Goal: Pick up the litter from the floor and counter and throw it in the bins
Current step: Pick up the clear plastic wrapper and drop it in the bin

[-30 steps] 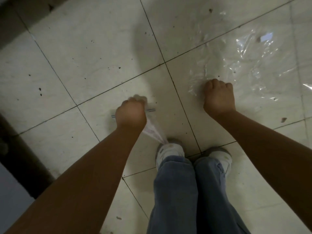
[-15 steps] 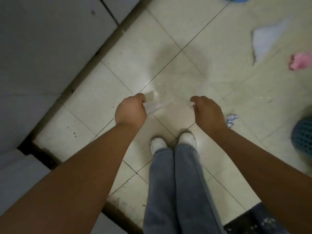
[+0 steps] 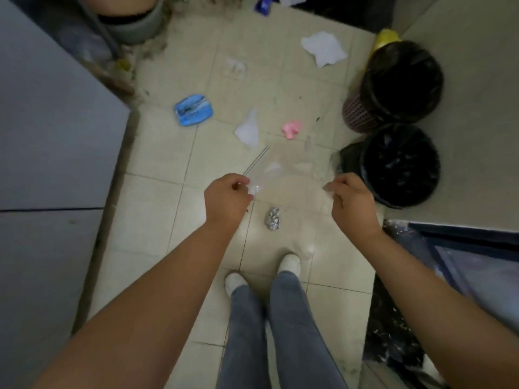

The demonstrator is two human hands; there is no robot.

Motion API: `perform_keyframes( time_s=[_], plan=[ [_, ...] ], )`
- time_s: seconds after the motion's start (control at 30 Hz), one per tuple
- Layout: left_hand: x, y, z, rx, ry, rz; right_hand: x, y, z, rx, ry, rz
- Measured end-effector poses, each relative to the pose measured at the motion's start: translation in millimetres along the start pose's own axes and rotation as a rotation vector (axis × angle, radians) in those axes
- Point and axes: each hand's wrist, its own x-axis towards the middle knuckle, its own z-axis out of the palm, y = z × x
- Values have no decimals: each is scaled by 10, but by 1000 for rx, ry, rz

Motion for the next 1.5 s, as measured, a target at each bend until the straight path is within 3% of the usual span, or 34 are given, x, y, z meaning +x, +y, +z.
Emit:
perform_keyframes(
  time_s=[0.27, 0.43, 0.57, 0.87, 1.0, 1.13, 1.23, 1.37, 1.5],
  plan=[
    [-238, 817, 1246, 74, -178, 30, -257, 1024, -1246, 103, 285, 505],
    [-278, 1177, 2055, 99, -229, 75, -337, 1711, -1683, 255, 441, 617],
    [-191, 1366, 2869, 6, -241, -55, -377, 2459, -1900, 241, 488, 623],
    [-3, 1594, 4390, -281, -281, -342, -130, 3603, -1924, 90, 186, 542],
    [310, 1356, 4743, -198, -257, -402, 64, 3867, -1560, 124, 53, 618],
    [725, 969, 4944, 10, -232, -403, 173, 4122, -903, 176, -279, 737],
    [1112, 596, 5089, 177, -246, -327, 318, 4386, -362, 183, -380, 757],
    [1645, 163, 5293, 839, -362, 46, 494, 4901, 484, 15, -521, 533],
    [2095, -232, 5543, 1260, -550, 93, 607, 5317, 1297, 45, -654, 474]
  ],
)
